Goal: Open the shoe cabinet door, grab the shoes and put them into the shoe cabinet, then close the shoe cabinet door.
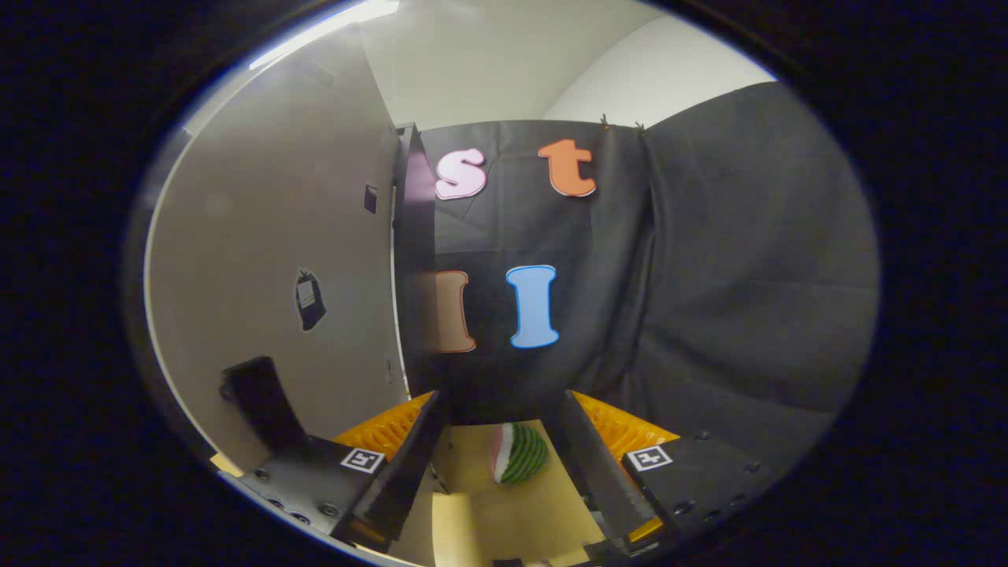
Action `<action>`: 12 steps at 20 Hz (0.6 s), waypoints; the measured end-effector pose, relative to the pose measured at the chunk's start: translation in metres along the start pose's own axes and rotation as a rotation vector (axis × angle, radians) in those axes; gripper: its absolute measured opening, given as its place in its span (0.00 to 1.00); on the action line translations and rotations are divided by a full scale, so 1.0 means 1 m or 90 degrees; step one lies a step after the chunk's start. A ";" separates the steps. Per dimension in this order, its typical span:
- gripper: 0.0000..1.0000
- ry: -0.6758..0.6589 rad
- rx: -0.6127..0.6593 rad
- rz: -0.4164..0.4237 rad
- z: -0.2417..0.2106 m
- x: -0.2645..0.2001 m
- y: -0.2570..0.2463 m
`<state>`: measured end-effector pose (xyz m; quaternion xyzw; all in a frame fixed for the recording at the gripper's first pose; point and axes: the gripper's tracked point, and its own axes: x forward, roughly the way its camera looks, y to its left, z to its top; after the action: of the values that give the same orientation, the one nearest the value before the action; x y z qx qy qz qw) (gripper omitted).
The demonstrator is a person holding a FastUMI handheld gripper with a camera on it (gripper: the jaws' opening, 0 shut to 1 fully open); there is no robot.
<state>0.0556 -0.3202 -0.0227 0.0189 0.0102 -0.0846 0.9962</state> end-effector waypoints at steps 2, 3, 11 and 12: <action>0.96 0.004 -0.005 0.016 -0.003 0.009 0.011; 0.96 0.006 -0.014 0.013 -0.004 0.011 0.014; 0.93 0.012 -0.018 0.008 -0.009 -0.005 0.049; 0.93 0.008 -0.022 0.005 -0.008 -0.007 0.058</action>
<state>0.0583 -0.2621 -0.0280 0.0025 0.0180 -0.0801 0.9966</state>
